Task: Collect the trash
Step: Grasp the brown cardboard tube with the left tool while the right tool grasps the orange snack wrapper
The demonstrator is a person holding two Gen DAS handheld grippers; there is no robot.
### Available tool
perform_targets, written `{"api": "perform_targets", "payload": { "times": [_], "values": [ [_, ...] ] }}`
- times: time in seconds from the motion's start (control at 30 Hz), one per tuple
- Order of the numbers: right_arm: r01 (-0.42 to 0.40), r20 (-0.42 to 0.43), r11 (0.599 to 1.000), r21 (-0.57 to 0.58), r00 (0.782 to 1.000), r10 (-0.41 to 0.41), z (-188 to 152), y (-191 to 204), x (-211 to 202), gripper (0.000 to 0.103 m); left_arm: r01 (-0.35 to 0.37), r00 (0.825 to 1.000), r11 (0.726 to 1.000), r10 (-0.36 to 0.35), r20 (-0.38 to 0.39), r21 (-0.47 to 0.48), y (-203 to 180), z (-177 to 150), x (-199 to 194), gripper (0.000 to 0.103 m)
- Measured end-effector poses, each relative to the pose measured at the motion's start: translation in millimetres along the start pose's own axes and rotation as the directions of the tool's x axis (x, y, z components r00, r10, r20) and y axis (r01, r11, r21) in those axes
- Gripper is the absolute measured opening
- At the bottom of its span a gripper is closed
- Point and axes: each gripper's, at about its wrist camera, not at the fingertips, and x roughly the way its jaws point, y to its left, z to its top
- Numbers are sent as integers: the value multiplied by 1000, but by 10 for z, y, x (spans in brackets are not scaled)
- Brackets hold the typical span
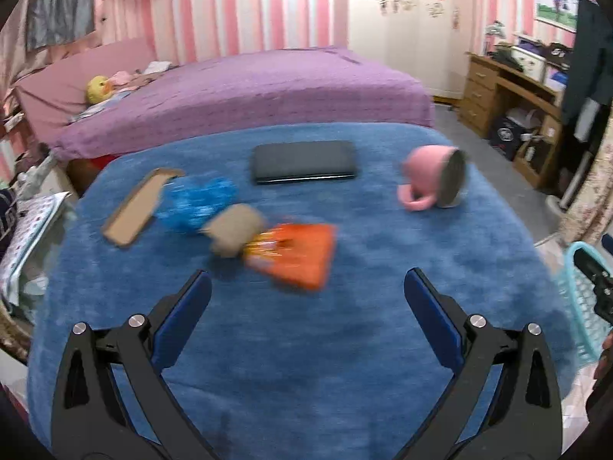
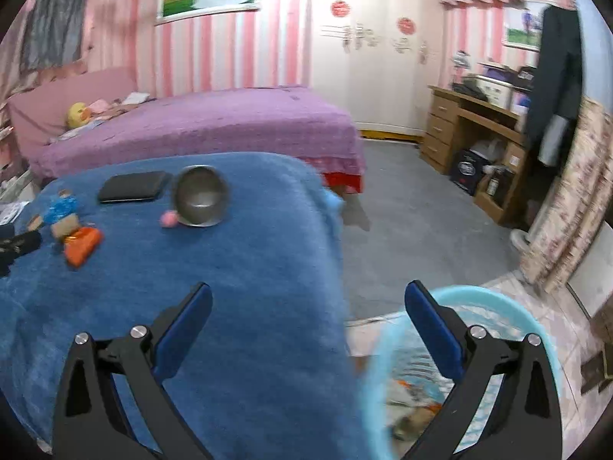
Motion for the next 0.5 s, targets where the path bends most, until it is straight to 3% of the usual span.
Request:
{"api": "perform_targets", "payload": {
  "times": [0.27, 0.5],
  "values": [
    [-122, -60, 989, -87, 991, 117, 132, 1188, 453, 98, -81, 996, 992, 77, -47, -98, 1015, -154, 253, 97],
    [-210, -129, 969, -133, 973, 193, 59, 1953, 821, 97, -145, 985, 975, 126, -115, -171, 1527, -253, 478, 97]
  ]
}}
